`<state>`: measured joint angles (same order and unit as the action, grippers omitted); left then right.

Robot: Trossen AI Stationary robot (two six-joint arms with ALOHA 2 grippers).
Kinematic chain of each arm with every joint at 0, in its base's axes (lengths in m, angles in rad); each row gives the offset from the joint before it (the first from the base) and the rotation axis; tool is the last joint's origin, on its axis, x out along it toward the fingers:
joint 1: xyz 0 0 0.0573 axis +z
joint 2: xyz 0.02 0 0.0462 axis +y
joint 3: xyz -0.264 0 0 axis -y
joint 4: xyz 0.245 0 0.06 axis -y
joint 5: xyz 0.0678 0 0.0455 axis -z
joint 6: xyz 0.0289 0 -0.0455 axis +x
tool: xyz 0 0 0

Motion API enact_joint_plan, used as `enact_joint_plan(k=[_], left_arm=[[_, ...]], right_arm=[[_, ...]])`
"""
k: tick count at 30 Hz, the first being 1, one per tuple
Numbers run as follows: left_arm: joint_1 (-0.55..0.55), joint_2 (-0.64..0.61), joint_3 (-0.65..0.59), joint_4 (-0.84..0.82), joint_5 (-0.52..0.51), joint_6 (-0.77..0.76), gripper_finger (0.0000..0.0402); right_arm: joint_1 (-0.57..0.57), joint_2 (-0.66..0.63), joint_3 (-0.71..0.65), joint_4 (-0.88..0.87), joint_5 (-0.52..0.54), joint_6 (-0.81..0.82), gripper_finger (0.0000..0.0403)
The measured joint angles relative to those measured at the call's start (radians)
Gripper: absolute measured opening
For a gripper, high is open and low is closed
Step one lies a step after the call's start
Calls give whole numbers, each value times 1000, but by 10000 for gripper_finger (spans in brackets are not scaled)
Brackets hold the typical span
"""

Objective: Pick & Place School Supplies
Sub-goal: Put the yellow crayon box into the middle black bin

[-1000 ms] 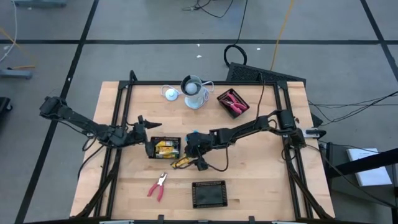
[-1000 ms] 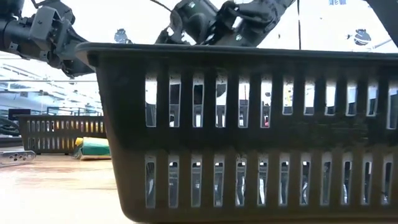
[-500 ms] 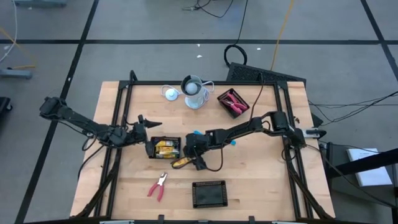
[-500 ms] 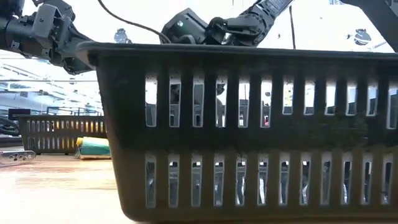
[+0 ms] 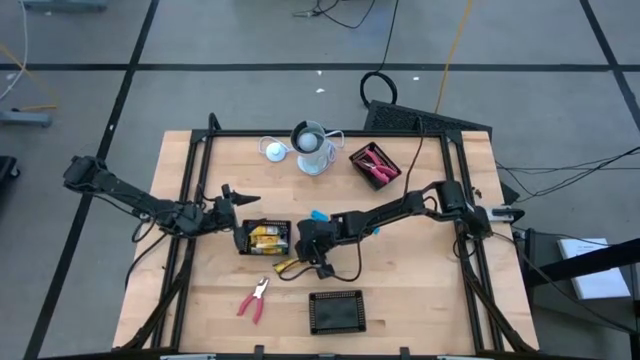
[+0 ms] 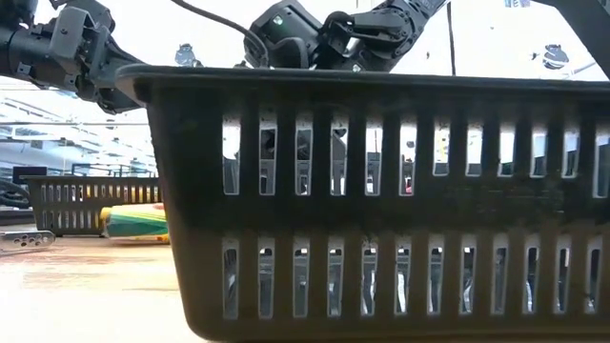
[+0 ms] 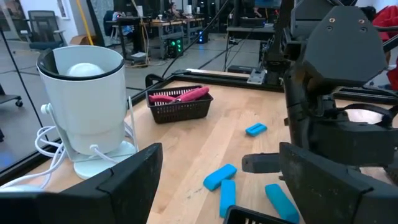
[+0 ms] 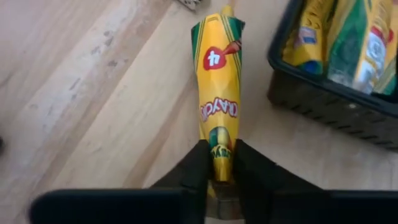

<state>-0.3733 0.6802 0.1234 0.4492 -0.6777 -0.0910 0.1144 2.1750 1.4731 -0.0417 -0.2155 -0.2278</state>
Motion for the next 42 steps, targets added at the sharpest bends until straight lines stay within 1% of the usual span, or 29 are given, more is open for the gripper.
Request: enact_joint_plan(k=[2, 3, 10, 14, 19, 28, 33, 38, 42], left_arm=[[0, 0, 0, 0, 0, 0, 326], [0, 0, 0, 0, 0, 0, 326], [0, 0, 0, -2, -1, -1, 326], [0, 0, 0, -2, -1, -1, 326], [0, 0, 0, -6, -1, 0, 326], [0, 0, 0, -29, 4, -5, 326], [0, 0, 0, -34, 4, -16, 326], [0, 0, 0, -34, 8, -18, 326], [0, 0, 0, -32, 21, -21, 326]], right_arm=[[3, 0, 0, -5, -2, -5, 21], [4, 0, 0, -10, -3, -13, 17], [6, 0, 0, -34, -27, 4, 17], [15, -7, 0, -45, -75, 6, 17], [32, -29, -3, -56, -76, 7, 17], [41, -114, -4, -31, -9, 6, 17], [25, -160, -2, -14, 60, -3, 17], [-25, -158, 13, 2, 62, 1, 17], [-76, -132, 46, 18, 63, 7, 17]])
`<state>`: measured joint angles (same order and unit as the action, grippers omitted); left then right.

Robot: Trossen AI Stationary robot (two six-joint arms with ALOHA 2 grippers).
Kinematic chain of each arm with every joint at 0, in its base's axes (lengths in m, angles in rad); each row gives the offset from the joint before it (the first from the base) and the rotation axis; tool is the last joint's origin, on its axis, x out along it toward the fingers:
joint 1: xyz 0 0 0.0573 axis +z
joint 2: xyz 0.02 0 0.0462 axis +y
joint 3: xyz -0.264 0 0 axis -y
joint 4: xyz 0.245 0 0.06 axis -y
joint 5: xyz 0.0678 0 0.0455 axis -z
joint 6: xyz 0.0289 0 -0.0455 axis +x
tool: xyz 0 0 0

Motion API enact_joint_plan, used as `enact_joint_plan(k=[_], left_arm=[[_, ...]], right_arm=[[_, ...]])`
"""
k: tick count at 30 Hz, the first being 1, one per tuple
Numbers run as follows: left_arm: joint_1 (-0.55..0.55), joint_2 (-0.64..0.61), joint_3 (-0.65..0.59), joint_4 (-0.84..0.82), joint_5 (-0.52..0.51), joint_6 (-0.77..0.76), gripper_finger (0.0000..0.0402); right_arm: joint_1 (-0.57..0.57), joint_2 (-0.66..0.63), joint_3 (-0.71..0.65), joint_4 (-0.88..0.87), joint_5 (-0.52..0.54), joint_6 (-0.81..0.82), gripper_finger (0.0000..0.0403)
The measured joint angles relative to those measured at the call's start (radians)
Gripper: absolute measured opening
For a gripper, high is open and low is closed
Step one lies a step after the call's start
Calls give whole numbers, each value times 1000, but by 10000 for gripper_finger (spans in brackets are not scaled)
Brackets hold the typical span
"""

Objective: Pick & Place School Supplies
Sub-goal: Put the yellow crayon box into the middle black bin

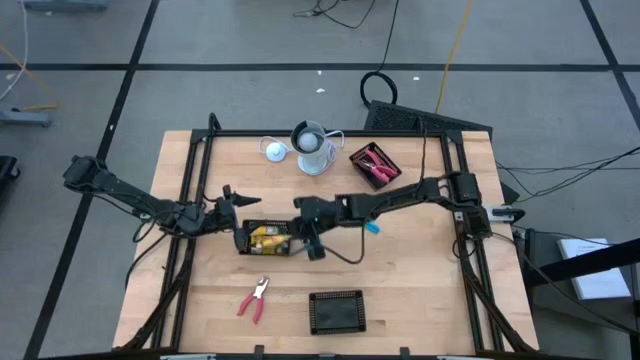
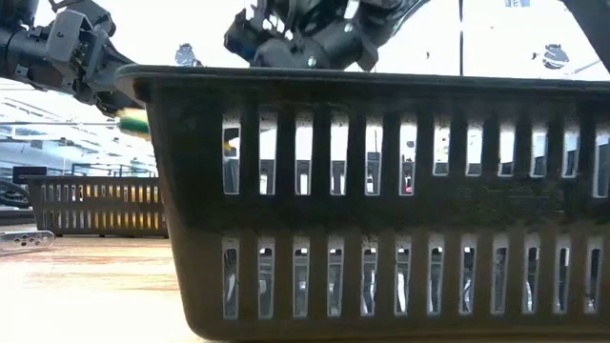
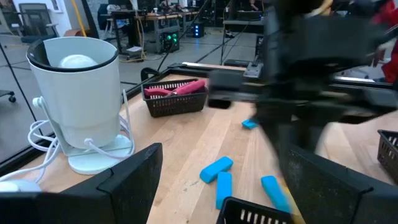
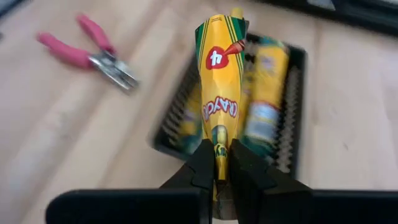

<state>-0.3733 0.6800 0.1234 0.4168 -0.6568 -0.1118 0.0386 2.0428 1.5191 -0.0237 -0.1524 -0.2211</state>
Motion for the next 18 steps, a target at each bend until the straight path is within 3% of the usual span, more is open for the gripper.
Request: enact_joint_plan(k=[7, 18], left_arm=[[0, 0, 0, 3, 1, 4, 326], [0, 0, 0, 5, 1, 5, 326]], right_arm=[[-40, 55, 87, 2, -64, 0, 17], [-40, 119, 111, 6, -112, -3, 17]])
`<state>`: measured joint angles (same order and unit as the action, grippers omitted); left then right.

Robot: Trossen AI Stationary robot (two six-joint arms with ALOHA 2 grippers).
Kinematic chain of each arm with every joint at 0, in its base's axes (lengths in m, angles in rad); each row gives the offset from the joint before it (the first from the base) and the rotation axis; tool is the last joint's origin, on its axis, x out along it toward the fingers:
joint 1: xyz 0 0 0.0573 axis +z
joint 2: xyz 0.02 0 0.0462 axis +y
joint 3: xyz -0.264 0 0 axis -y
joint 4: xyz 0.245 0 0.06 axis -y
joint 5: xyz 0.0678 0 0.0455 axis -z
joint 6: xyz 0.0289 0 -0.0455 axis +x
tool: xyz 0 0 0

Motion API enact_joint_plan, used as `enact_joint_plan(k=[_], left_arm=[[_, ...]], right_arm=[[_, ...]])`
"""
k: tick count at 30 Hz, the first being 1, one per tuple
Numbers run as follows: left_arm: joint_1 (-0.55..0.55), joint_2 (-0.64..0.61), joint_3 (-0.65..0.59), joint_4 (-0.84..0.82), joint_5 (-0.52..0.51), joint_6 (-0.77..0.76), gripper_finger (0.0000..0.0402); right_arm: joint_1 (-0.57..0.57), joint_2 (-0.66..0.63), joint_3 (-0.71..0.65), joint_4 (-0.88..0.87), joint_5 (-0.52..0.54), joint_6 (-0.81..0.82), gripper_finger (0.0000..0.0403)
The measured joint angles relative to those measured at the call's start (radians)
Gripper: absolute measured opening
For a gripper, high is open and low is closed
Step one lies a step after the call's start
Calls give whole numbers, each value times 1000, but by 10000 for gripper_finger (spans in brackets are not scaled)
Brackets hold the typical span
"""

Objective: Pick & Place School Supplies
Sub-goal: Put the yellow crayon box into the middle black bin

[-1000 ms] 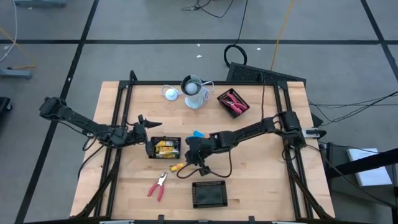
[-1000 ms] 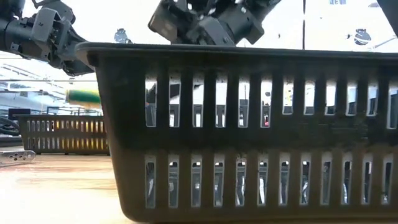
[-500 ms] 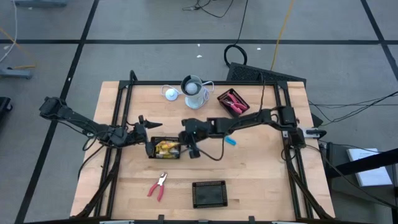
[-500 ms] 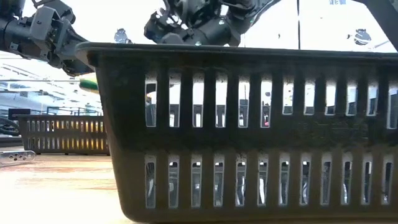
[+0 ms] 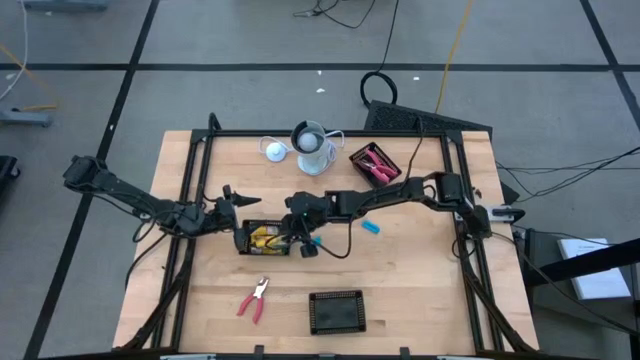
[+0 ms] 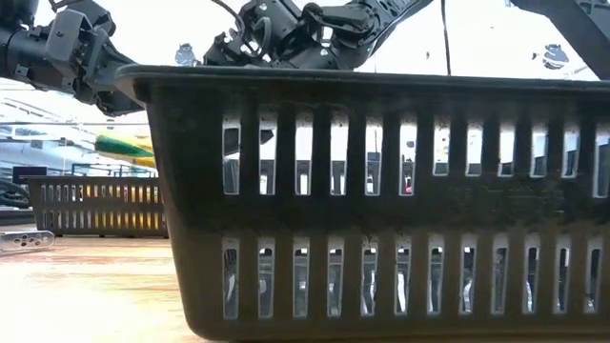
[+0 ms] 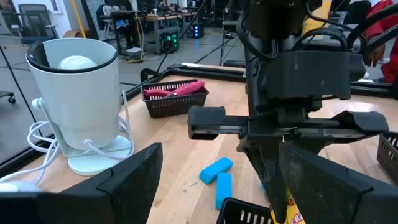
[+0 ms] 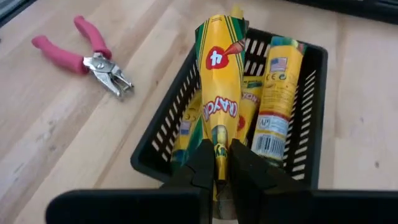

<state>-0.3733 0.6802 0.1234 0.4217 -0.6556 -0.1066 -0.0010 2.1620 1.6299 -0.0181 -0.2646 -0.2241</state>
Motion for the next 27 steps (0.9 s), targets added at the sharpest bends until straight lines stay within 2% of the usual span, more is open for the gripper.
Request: enact_joint_plan(k=[12, 20, 27], left_arm=[[0, 0, 0, 1, -7, 4, 326], [0, 0, 0, 0, -7, 7, 326], [0, 0, 0, 0, -8, 7, 326]], right_arm=[[-5, 0, 0, 64, -2, -2, 18], [-5, 0, 0, 68, -2, 13, 79], [-6, 0, 0, 74, -3, -7, 113]])
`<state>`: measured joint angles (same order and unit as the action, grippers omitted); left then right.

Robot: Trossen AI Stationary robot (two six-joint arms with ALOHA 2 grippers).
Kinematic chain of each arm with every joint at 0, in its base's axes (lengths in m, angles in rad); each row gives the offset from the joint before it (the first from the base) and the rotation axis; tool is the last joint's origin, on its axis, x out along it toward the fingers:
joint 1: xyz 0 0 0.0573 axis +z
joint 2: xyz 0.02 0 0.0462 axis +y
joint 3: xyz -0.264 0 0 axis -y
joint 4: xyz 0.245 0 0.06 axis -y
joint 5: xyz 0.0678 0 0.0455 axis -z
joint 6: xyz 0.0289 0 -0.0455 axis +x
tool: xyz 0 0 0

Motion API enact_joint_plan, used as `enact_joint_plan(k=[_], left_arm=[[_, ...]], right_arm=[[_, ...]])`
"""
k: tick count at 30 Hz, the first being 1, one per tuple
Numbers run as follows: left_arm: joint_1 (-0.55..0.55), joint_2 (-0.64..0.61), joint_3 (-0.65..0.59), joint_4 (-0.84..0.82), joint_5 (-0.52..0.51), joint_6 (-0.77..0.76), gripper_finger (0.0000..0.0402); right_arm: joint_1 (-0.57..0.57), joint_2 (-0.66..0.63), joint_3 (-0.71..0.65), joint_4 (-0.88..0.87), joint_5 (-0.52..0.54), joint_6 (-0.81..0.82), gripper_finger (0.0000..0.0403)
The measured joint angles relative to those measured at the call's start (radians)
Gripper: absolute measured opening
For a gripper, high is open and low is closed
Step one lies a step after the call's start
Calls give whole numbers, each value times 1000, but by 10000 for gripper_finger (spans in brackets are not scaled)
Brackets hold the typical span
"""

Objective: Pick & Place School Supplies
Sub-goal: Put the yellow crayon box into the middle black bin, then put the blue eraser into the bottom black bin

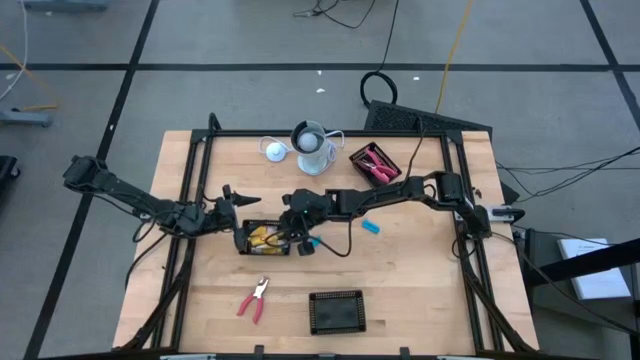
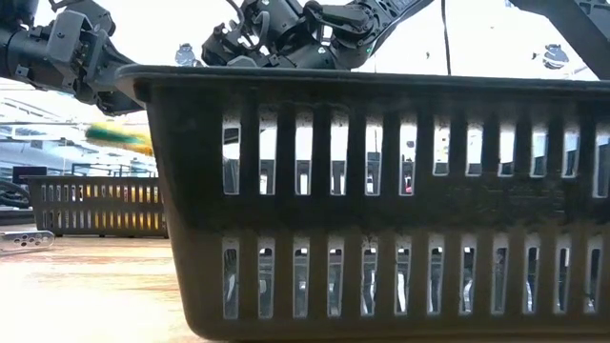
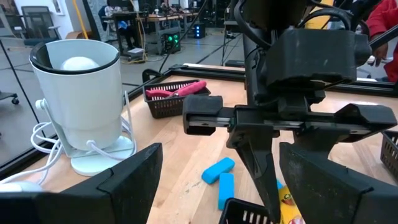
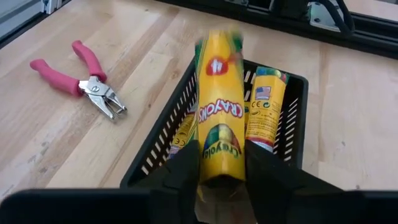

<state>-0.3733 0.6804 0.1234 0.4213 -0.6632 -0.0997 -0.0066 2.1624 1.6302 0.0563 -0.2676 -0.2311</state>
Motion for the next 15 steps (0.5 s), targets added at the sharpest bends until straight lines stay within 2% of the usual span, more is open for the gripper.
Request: enact_joint_plan(k=[9, 15], left_arm=[[0, 0, 0, 0, -1, 0, 326], [0, 0, 0, -9, -1, 0, 326]], right_arm=[[0, 0, 0, 10, 2, -13, 157], [0, -1, 0, -7, 5, -16, 168]])
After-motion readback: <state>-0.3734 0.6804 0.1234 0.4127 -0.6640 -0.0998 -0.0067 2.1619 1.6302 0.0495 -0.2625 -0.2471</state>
